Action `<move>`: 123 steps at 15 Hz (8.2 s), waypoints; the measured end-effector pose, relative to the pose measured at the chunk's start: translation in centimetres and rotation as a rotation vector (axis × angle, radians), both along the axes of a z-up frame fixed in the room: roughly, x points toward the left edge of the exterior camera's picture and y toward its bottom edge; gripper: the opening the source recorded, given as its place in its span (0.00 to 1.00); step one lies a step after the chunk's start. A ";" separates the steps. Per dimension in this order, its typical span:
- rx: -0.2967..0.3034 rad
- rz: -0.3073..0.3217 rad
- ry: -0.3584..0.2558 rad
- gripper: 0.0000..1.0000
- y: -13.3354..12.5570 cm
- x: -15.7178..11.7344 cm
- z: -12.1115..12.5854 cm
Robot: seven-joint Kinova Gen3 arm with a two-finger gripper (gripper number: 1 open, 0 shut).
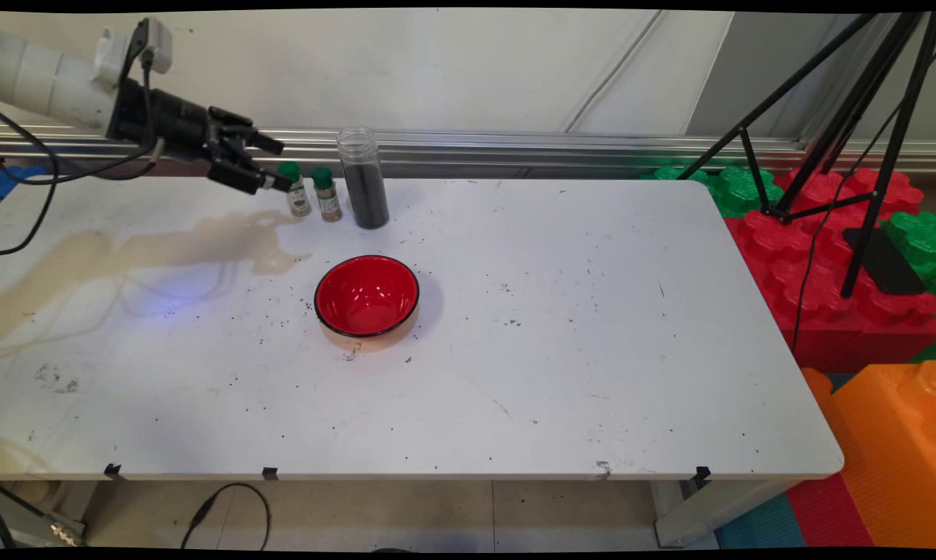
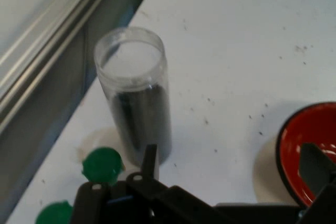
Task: Pick up the black seasoning powder from the table, then pour the black seasoning powder in the red bowl
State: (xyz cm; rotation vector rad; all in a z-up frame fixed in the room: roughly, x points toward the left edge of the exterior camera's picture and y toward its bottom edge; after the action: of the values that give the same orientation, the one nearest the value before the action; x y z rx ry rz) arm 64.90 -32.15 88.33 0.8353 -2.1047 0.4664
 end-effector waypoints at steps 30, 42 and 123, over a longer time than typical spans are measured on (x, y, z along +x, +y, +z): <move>-0.209 -0.094 0.187 1.00 -10.3 2.3 -8.3; -0.221 -0.127 0.204 1.00 -11.9 1.7 -10.9; -0.661 -0.371 -0.228 0.00 -4.6 -8.9 -3.8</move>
State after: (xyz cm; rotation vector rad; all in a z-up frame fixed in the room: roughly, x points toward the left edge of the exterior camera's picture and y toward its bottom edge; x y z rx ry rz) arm 55.96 -36.70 84.57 0.0109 -2.0402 1.0094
